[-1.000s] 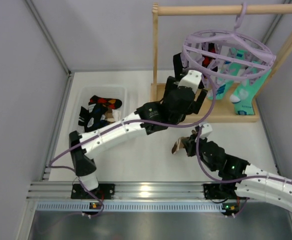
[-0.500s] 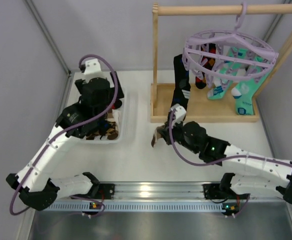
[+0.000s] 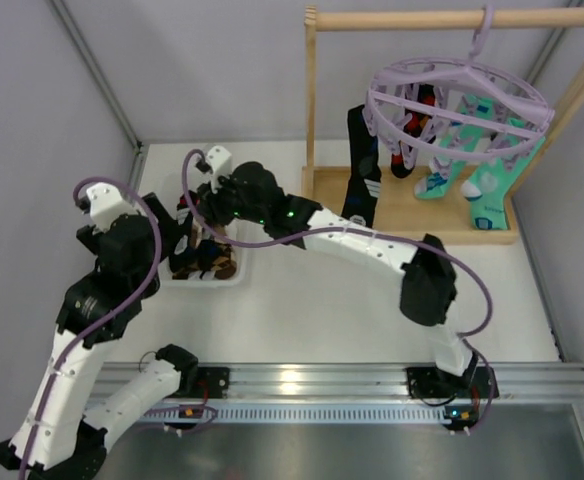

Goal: Remove the socks clipped to the hanger

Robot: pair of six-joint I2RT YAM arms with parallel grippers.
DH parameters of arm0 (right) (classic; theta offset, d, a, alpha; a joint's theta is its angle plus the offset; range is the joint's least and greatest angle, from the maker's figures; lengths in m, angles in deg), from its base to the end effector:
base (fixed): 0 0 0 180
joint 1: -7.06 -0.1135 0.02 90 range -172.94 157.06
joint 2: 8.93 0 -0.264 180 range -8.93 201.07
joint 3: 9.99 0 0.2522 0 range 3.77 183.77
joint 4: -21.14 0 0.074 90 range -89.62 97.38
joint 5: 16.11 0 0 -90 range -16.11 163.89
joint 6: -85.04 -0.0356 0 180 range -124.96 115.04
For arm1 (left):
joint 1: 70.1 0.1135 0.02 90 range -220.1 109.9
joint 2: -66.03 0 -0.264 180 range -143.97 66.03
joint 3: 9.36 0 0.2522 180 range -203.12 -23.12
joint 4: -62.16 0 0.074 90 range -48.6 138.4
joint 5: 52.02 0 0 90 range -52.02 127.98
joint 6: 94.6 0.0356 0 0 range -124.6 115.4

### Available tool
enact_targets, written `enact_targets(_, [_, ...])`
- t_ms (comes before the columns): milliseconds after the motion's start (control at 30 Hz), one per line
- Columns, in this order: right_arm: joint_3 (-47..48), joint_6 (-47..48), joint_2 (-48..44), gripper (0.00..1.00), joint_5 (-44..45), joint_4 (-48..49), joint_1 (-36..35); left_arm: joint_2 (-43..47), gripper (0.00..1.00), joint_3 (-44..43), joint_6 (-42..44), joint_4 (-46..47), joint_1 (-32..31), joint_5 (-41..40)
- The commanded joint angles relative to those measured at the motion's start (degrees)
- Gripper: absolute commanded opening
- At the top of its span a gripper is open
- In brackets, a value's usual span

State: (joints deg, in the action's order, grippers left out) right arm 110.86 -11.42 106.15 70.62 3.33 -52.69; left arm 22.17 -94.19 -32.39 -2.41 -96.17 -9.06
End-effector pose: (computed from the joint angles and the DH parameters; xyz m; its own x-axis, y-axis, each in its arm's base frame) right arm 0.2451 0.4243 0.3551 -0.2046 -0.1279 -0.9705 -0.8731 0.4721 0.1219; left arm 0.1104 -0.0250 0.4224 -0.1769 -0.2672 -0.9473 -0.4356 0.8843 -0.1680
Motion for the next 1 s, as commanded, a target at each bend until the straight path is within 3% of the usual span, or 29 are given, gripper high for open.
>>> enact_targets(0, [13.91, 3.65, 10.66, 0.57, -1.83, -10.15, 1.73, 3.94, 0.98, 3.47, -1.83, -1.14, 0.31, -4.37])
enact_targets(133, [16.41, 3.21, 10.36, 0.72, -1.48, -10.63, 2.35, 7.37, 0.98, 5.23, -0.08, -0.96, 0.31, -3.93])
enact_targets(267, [8.77, 3.47, 0.8, 0.75, 1.85, -8.7, 2.53, 7.56, 0.98, 6.38, -0.51, -0.52, 0.31, 0.45])
enact_targets(367, [-6.82, 2.16, -10.09, 0.8, 4.74, -5.02, 3.49, 6.86, 0.98, 6.64, -0.95, 0.35, 0.31, 8.17])
enact_targets(400, [-10.55, 1.72, -13.02, 0.8, 5.63, -4.04, 3.76, 6.68, 0.98, 7.6, -0.6, 1.75, 0.31, 11.51])
enact_targets(433, [-14.24, 1.19, -19.22, 0.81, 5.81, -3.16, 4.19, 6.59, 0.98, 8.39, -0.16, 5.33, 0.31, 21.02])
enact_targets(500, [-24.88, 1.01, -25.41, 0.83, 6.43, -2.1, 4.46, 6.5, 0.98, 12.5, -0.42, 11.49, 0.31, 31.61])
enact_targets(533, [-28.13, 0.49, -31.7, 0.86, 6.69, -2.18, 4.46, 6.24, 0.98, 14.19, -1.29, 18.48, 0.31, 41.32])
enact_targets(633, [-40.88, -2.84, -45.84, 0.9, 10.99, -3.76, 4.81, 3.35, 0.98, 21.39, -6.21, 30.89, 0.22, 53.34])
enact_targets(700, [-48.97, -4.61, -53.61, 0.91, 14.93, -6.04, 4.99, 0.81, 0.98, 26.56, -9.45, 46.09, 0.05, 62.23])
enact_targets(767, [-54.23, -6.37, -64.69, 0.93, 18.63, -8.76, 5.08, -4.55, 0.99, 28.35, -10.18, 58.72, -1.88, 63.05])
enact_targets(867, [-56.98, -7.51, -76.65, 0.93, 22.5, -16.32, 5.17, -15.09, 0.98, 25.55, -6.32, 63.98, -8.63, 56.57])
enact_targets(967, [-57.87, -7.6, -85.8, 0.94, 21.03, -20.72, 5.08, -26.49, 0.98, 18.79, 0.35, 67.15, -15.49, 55.31])
